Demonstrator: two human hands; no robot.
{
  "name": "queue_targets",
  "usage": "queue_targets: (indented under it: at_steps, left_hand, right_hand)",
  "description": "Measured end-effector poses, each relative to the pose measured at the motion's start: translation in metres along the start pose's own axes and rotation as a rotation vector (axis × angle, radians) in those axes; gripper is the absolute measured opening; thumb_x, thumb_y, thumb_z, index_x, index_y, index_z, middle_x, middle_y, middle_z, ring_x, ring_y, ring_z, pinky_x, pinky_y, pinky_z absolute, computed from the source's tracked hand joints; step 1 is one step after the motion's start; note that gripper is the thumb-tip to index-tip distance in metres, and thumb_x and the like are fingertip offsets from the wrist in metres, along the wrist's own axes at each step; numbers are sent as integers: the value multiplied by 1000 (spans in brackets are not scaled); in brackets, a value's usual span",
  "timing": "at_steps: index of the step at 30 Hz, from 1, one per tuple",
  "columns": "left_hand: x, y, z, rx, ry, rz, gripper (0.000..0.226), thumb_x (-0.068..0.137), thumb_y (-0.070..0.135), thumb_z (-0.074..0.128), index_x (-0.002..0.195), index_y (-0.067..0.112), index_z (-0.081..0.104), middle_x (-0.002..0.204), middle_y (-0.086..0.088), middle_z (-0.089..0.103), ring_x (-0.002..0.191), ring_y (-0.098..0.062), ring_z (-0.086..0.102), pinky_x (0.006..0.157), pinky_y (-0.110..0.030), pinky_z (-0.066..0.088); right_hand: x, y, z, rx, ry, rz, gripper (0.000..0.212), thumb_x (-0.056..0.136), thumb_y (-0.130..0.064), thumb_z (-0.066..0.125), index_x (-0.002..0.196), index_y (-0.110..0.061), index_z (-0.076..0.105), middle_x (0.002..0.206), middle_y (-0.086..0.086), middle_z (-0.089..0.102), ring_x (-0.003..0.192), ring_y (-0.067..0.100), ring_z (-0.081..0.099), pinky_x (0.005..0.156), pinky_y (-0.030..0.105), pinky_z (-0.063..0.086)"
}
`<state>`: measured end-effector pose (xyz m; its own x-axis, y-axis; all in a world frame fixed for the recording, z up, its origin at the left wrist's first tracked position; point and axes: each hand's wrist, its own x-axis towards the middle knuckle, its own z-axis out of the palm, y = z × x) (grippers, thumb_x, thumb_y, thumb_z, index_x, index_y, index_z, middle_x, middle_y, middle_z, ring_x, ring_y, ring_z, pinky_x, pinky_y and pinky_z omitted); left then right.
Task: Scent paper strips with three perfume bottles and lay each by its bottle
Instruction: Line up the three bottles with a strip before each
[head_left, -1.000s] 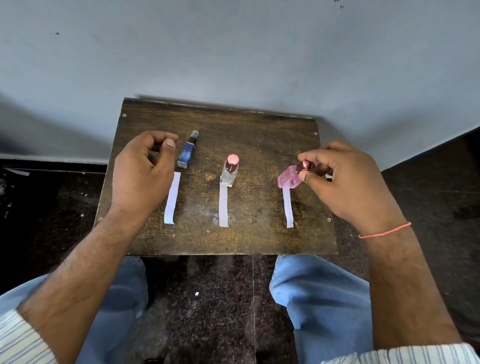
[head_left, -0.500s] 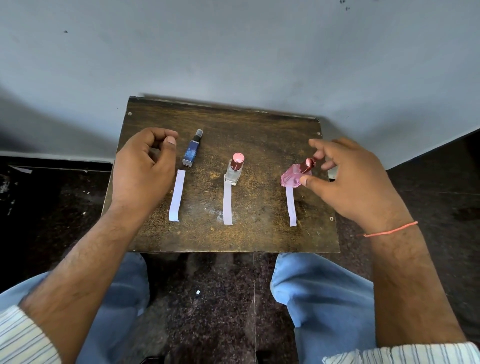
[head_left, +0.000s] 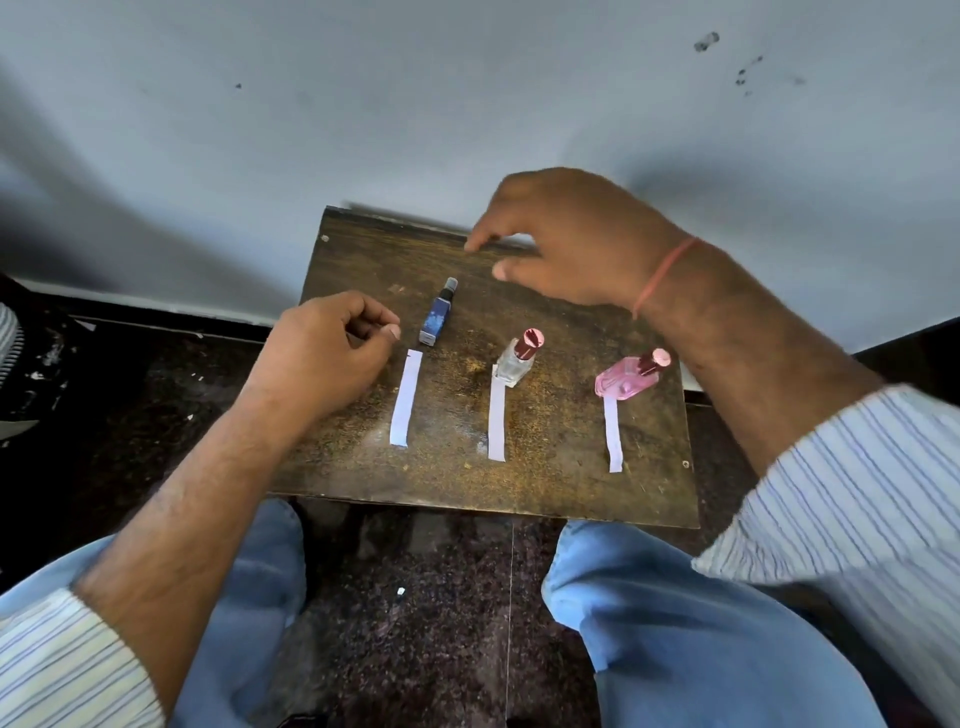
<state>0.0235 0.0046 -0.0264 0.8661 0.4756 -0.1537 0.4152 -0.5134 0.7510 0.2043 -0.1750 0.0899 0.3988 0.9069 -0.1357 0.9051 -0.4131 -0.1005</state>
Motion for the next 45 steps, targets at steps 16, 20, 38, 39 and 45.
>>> queue_targets:
  at_steps: [16, 20, 38, 39, 45]
  left_hand:
    - [-8, -22, -10, 297, -315, 208, 47, 85, 49, 84, 130, 51, 70, 95, 21, 63, 85, 2, 58, 84, -34, 59]
    - [-9, -23, -5, 341, -351, 202, 57, 83, 51, 85, 136, 53, 65, 97, 22, 59, 84, 0, 54, 86, -34, 59]
    - [-9, -24, 2, 378, -312, 199, 59, 80, 53, 86, 134, 55, 64, 98, 23, 60, 96, -6, 59, 89, -39, 61]
    - [-9, -25, 2, 380, -314, 203, 59, 80, 54, 86, 134, 55, 64, 98, 23, 60, 96, -6, 59, 89, -39, 61]
    - [-9, -29, -2, 329, -329, 214, 58, 80, 62, 82, 135, 54, 65, 102, 23, 64, 93, -2, 59, 87, -36, 60]
  right_hand:
    - [72, -22, 55, -254, -424, -258, 44, 97, -26, 75, 139, -33, 66, 131, 2, 63, 120, 29, 60, 91, 43, 52]
    - [71, -24, 56, -294, -409, -288, 30, 100, -27, 69, 131, -29, 68, 127, 2, 65, 119, 29, 58, 90, 44, 52]
    - [58, -29, 41, -30, -278, -274, 25, 93, -23, 78, 117, -31, 74, 101, -11, 73, 88, 11, 61, 78, 30, 41]
    - [57, -31, 42, -35, -285, -282, 25, 94, -22, 77, 117, -31, 74, 102, -11, 74, 88, 12, 62, 78, 30, 42]
    - [54, -42, 45, -67, -294, -305, 28, 96, -21, 74, 123, -29, 73, 107, -6, 77, 89, 11, 58, 76, 29, 38]
